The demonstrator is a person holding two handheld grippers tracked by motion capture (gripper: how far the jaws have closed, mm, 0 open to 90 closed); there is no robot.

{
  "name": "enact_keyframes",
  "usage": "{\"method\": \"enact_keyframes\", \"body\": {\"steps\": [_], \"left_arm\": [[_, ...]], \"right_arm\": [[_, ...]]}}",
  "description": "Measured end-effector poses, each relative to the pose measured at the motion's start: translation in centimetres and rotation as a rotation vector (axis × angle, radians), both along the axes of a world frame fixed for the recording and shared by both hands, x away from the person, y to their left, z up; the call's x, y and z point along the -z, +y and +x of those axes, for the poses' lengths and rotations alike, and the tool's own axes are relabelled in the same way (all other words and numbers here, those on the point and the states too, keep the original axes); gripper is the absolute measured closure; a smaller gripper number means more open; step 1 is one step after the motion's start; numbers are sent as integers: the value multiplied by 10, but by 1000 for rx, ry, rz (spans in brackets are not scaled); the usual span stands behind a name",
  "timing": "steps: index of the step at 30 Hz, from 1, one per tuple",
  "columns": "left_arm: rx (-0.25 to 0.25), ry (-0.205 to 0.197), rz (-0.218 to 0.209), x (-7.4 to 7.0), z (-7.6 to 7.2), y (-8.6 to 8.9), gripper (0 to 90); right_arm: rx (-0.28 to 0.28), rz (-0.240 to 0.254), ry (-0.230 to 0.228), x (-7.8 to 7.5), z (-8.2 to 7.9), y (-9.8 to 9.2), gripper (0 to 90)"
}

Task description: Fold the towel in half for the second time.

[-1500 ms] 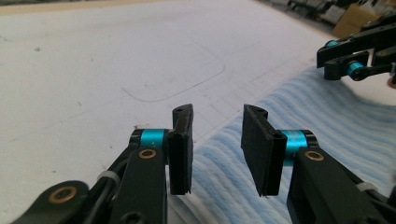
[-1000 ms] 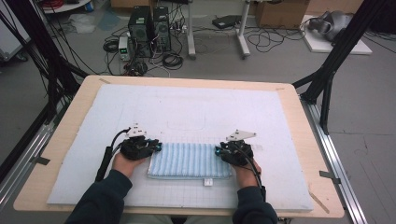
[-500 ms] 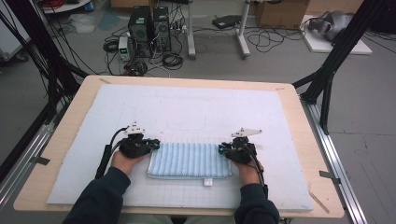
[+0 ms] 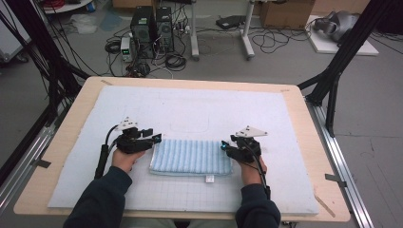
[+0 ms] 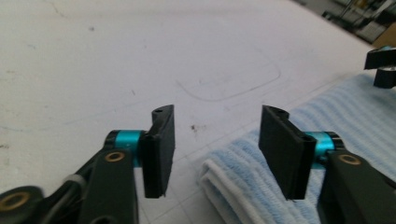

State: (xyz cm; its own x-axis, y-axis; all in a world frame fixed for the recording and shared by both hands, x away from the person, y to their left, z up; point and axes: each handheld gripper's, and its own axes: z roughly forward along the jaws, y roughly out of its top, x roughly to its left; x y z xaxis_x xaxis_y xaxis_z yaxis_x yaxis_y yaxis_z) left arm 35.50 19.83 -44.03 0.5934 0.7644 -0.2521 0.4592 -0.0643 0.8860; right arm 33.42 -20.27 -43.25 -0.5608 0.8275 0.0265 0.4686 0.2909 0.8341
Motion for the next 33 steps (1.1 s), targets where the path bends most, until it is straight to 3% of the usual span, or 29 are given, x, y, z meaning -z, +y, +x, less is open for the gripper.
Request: {"method": "enact_keyframes", "body": {"steps": [4,6,10,15,22,28,33], "left_arm": [[-11,-30,-27,-3,-7,7,259],[7,-33,-37,-3,-9,11,200],[49,-88,-57,-7,-21,15,187],[52,-151,-61,-4,-41,24,188],[8,-253,-112,-4,-59,40,190],[2,-260,-85,-3,-66,42,200],[-10,-280,-91,-2,-70,46,200]], "right_arm": [[14,14,-45,-8,-8,-12,331],[17,15,-61,-9,-12,-17,288],[-18,27,-82,-12,-22,-21,209],[-53,19,-130,-15,-37,-29,117],[-73,8,-189,-17,-55,-40,115],[-34,83,-202,-11,-63,-54,112],[-36,53,-211,-6,-71,-58,112]]}}
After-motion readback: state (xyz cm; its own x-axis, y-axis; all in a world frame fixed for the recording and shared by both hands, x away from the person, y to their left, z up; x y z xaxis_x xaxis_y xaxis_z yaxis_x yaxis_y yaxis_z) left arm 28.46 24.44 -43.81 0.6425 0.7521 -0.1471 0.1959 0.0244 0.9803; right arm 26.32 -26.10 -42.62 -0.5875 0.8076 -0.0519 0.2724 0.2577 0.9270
